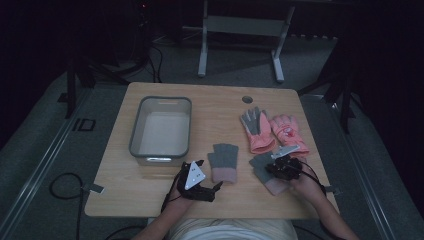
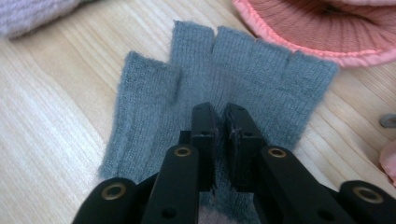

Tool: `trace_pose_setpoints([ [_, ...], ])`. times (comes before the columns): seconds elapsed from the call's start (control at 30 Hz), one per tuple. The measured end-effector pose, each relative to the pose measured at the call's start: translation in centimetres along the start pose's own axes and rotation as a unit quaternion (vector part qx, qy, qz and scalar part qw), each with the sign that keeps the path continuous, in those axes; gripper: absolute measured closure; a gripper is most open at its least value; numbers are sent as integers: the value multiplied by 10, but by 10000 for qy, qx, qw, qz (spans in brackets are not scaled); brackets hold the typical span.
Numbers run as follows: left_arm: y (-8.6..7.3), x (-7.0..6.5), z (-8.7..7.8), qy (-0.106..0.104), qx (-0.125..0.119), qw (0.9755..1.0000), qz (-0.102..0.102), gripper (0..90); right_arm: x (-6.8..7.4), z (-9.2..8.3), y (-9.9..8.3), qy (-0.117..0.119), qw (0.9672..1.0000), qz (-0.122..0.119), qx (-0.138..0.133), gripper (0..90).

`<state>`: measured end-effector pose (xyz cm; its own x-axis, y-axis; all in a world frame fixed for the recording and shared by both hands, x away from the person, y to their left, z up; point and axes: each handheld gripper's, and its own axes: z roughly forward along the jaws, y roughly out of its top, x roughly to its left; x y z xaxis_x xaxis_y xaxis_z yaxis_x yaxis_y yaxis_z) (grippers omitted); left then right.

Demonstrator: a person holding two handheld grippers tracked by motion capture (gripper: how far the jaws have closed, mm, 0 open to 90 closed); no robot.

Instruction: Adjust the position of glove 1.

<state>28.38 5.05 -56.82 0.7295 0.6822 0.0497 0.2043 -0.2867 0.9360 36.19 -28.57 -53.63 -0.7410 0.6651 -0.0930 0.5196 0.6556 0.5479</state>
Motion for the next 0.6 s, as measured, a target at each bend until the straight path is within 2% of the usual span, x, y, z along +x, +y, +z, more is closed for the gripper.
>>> trace_pose_setpoints([
  [0.17, 0, 0, -1, 5, -21, 10000, 26, 27, 8, -6, -1, -321, 9992, 229, -39, 852],
  [0.27, 0, -1, -1, 5, -51, 10000, 17, 27, 13, -16, 1, -284, 9986, 408, -179, 853],
  [0.3, 0, 0, -1, 6, -38, 10000, 12, 27, 18, -37, 6, -350, 9959, 703, -455, 853],
  [0.4, 0, -1, -1, 18, -50, 10000, 11, 27, 23, -60, 9, -425, 9897, 1104, -811, 852],
  [0.5, 0, -1, -1, 20, -49, 10000, 17, 26, 30, -80, 11, -662, 9836, 1326, -1028, 852],
  [0.6, 0, -1, -1, 29, -55, 10000, 17, 27, 35, -93, 11, -832, 9781, 1533, -1136, 852],
])
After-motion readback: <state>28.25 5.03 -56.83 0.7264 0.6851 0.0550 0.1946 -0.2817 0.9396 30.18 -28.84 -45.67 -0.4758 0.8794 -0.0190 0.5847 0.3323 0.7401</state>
